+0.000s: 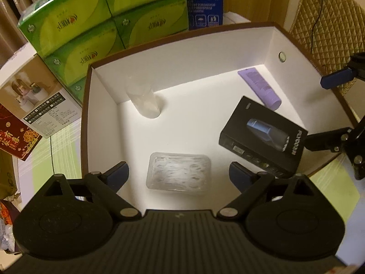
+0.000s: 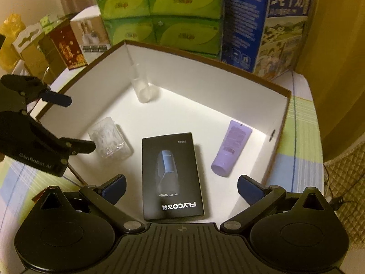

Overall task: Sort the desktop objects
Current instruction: 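Release the FLYCO box with the right tool while the left tool releases the floss box, then withdraw both tools from the box toward the table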

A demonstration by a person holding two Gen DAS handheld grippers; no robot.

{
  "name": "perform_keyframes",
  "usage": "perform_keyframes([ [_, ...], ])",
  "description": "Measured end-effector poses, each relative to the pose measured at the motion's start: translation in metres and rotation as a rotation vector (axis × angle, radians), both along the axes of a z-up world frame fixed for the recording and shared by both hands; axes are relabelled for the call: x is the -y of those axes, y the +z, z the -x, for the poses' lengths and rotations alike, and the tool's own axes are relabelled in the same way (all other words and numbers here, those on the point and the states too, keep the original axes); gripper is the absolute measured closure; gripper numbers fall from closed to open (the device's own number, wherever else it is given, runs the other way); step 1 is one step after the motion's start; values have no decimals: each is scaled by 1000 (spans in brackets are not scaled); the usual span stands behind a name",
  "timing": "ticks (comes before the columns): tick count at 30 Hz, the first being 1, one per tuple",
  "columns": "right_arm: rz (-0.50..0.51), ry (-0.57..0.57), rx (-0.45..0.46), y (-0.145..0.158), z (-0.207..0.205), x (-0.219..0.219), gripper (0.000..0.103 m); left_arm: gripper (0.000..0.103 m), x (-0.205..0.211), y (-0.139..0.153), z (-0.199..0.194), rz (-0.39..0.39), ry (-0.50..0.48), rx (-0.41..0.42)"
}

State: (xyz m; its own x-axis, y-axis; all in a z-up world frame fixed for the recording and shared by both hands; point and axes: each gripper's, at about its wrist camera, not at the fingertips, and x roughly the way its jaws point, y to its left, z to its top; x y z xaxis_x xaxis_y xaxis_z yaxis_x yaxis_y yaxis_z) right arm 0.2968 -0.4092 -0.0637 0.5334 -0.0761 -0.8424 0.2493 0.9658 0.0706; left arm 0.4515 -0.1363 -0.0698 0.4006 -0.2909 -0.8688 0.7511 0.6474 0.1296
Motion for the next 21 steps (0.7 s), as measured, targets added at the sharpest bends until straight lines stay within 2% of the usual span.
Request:
perform_keyframes([
  [21,-22,-77,169,49,72,-28,2,10,-26,59,62,108,28,84],
])
